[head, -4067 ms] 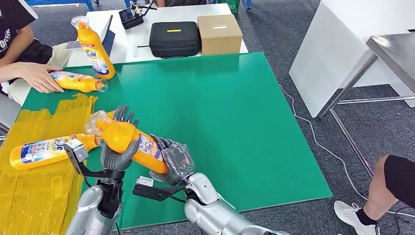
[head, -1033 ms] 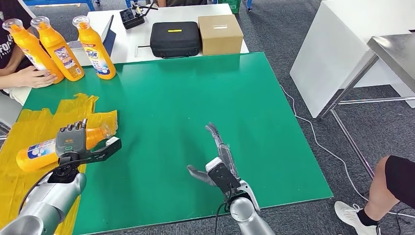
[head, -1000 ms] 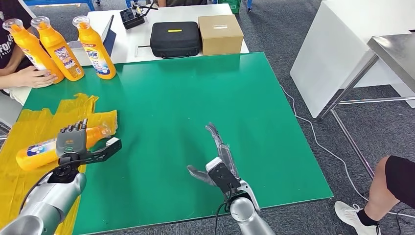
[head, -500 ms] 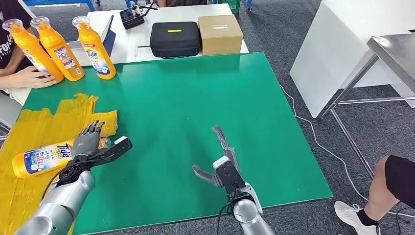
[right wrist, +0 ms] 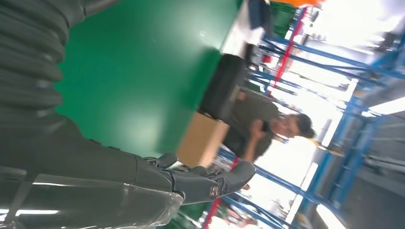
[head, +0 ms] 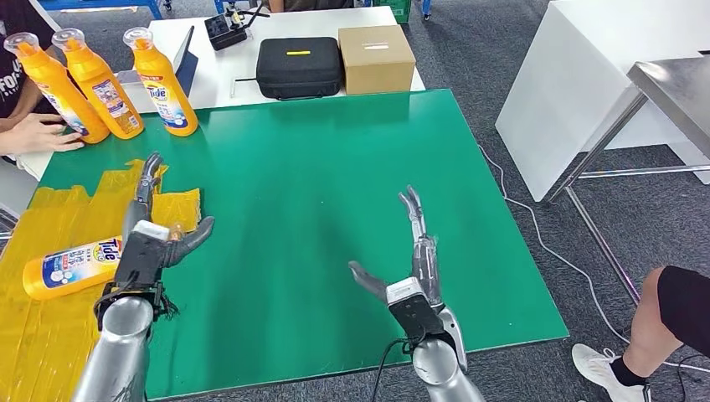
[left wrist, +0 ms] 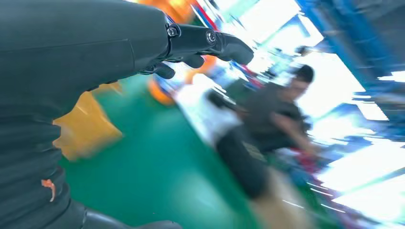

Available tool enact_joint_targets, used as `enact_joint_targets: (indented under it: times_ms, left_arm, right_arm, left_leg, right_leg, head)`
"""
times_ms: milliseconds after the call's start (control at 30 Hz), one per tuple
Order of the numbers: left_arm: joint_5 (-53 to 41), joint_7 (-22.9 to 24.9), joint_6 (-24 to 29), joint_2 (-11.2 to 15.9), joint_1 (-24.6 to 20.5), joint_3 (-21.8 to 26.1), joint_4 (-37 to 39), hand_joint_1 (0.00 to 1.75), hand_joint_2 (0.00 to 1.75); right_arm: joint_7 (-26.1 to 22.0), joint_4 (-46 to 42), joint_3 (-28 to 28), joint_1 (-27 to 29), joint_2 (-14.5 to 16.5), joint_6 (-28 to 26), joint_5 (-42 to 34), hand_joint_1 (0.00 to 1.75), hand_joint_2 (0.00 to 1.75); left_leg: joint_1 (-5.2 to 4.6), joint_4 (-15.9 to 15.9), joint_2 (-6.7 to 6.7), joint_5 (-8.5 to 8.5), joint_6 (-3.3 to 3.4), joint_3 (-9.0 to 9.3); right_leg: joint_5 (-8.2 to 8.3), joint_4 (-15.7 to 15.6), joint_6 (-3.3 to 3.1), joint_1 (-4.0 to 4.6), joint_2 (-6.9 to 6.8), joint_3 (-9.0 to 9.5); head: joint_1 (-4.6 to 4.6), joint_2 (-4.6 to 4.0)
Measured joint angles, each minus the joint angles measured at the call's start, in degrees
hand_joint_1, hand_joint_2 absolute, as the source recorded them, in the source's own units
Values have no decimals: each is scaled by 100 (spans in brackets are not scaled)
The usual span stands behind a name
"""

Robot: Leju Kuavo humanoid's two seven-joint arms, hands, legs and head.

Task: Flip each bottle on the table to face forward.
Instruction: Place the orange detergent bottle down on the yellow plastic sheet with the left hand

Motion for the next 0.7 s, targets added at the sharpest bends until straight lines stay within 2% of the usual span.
enact_joint_targets:
  times_ms: [100,200,467,700]
  left_arm:
    - [1098,-249,-973,-22,273,-210,-447,0,175]
    - [1648,-478,-1453,-66,548,-495,-741,0,175]
    - [2130,-828,-1677,-209,1323,-1189,-1389,0,175]
    - [2239,-860,-1669,-274,1759,-1349,-1657,0,175]
  right_arm:
    - [-162,-184,87,-17,-60,-151,22,0,175]
    - [-222,-416,191,-21,-110,-286,56,0,175]
    - [-295,-882,445,96,-266,-695,392,0,175]
    - [-641,-993,753,541,-479,-1027,154,0,175]
  left_leg:
    - [0,0,0,0,0,2]
    - [0,0,1,0,0,2]
    - [0,-1,-3,-4,3,0]
    - [0,-2,-2,-8,5,-2]
  right_leg:
    - [0,0,0,0,0,1]
    - [0,0,0,0,0,1]
    - [-3,-2,-1,0,-1,0]
    - [-4,-3,-1,0,-1,1]
  head:
    - [1,0]
    - [0,0]
    - [0,-1]
    - [-1,0]
